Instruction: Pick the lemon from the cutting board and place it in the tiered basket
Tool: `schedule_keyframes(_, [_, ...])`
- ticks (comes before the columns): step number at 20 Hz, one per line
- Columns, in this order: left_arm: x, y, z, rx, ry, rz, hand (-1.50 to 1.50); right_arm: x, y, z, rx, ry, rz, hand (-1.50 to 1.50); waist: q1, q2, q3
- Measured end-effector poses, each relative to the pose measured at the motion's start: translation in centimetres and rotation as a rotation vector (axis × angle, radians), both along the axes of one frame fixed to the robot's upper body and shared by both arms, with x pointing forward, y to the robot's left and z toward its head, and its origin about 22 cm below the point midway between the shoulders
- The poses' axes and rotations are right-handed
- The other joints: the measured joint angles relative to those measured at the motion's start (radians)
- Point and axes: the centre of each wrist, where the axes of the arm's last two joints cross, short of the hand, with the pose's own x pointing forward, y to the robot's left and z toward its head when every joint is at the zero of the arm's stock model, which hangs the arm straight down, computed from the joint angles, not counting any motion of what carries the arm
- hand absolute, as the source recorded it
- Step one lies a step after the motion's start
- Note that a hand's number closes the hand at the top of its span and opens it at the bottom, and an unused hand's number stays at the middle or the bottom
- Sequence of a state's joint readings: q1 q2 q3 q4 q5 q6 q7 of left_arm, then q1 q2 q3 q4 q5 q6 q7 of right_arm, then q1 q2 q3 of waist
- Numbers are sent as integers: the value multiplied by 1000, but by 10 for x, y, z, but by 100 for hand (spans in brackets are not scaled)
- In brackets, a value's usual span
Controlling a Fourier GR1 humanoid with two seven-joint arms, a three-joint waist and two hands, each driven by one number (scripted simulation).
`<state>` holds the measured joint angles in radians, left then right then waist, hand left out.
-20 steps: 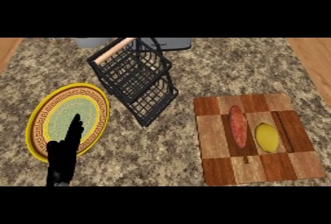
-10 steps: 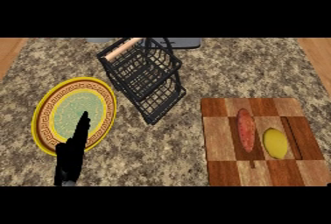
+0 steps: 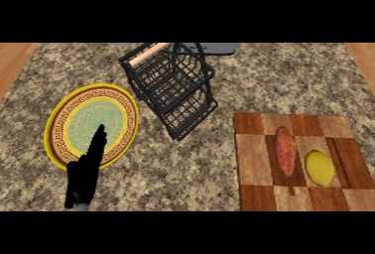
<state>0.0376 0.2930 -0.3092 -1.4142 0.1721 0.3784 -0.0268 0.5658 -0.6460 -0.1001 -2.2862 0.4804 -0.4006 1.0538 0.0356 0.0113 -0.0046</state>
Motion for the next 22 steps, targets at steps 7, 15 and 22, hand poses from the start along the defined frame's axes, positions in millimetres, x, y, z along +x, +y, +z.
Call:
schedule_keyframes(7, [8,0,1,-8,17,-8,0,31,26,-9,-78,71,29,-150,7,-2,3])
schedule_keyframes(15, [7,3,0,-3,19,-11,0,59,37,-33,-79,226,34,-150,4,-4,4])
schedule_keyframes(22, [5,-1,-1,-3,21,5,0,97,57,-46,-45,265,66,-150,-5,-8,5])
